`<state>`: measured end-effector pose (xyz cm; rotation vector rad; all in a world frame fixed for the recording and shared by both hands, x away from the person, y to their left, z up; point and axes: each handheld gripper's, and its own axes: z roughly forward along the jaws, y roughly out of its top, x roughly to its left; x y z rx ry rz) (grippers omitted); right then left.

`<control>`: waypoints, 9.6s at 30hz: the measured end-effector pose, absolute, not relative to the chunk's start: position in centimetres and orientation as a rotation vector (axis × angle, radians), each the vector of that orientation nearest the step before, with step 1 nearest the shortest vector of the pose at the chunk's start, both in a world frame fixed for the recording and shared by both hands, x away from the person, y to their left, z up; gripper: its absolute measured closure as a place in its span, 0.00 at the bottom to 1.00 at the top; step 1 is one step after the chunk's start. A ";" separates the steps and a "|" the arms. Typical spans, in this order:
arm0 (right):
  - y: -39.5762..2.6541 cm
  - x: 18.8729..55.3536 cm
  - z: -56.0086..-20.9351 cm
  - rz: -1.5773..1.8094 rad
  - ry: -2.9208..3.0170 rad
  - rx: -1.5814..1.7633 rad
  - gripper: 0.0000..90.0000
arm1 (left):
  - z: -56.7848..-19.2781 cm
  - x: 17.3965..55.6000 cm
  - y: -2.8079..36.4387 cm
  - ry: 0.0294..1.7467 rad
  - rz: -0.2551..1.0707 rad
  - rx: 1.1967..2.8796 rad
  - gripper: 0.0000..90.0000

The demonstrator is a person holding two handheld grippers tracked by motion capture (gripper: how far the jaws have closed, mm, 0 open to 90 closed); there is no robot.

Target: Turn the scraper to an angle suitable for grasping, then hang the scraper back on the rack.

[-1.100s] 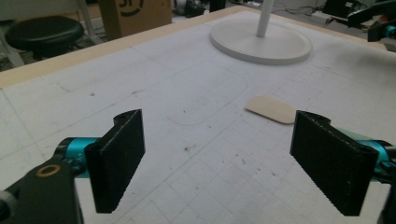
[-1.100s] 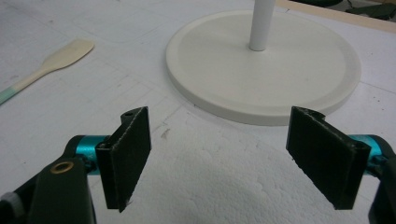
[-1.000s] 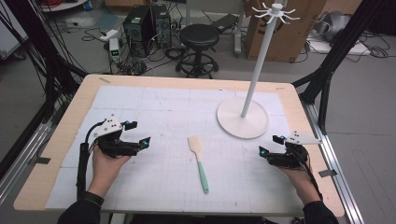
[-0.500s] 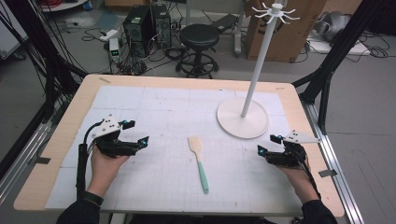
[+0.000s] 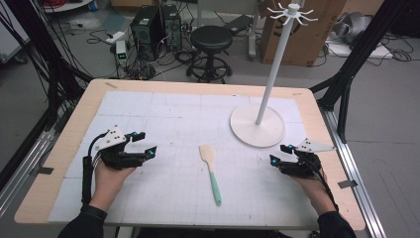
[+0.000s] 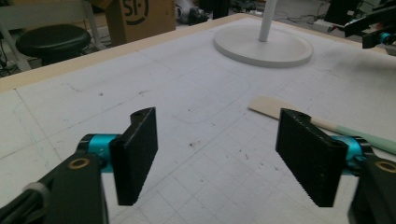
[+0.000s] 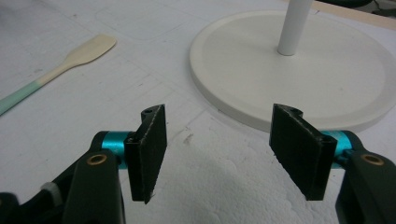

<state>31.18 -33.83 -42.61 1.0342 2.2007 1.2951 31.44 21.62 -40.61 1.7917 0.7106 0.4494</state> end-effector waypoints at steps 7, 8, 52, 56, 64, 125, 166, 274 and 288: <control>-33.7 31.1 -42.5 1.311 2.205 1.017 0.50 | -40.8 31.5 21.4 0.722 0.451 1.814 0.44; -33.4 31.0 -42.4 1.320 2.207 1.012 0.52 | -40.8 31.5 21.4 0.727 0.452 1.811 0.42; -19.3 30.0 -44.4 1.233 2.854 0.408 1.00 | -40.5 31.2 24.4 0.811 0.528 1.707 0.38; -17.8 30.0 -44.4 1.242 2.865 0.368 1.00 | -40.5 31.2 24.7 0.822 0.531 1.690 0.38; -14.7 30.4 -44.4 1.248 2.875 0.295 1.00 | -40.5 31.3 25.3 0.844 0.530 1.651 0.38; -18.8 36.4 -38.0 1.467 2.447 0.726 0.42 | -41.5 30.6 27.2 0.883 0.504 1.640 0.33; -17.5 38.6 -39.4 1.450 2.436 0.697 0.37 | -41.6 30.7 27.4 0.895 0.514 1.634 0.33; -38.5 30.3 -16.1 1.595 1.938 0.938 0.90 | -42.3 31.0 26.6 0.898 0.478 1.676 0.34; -39.2 30.4 -13.7 1.564 1.889 0.946 0.90 | -42.3 31.1 26.7 0.895 0.473 1.681 0.34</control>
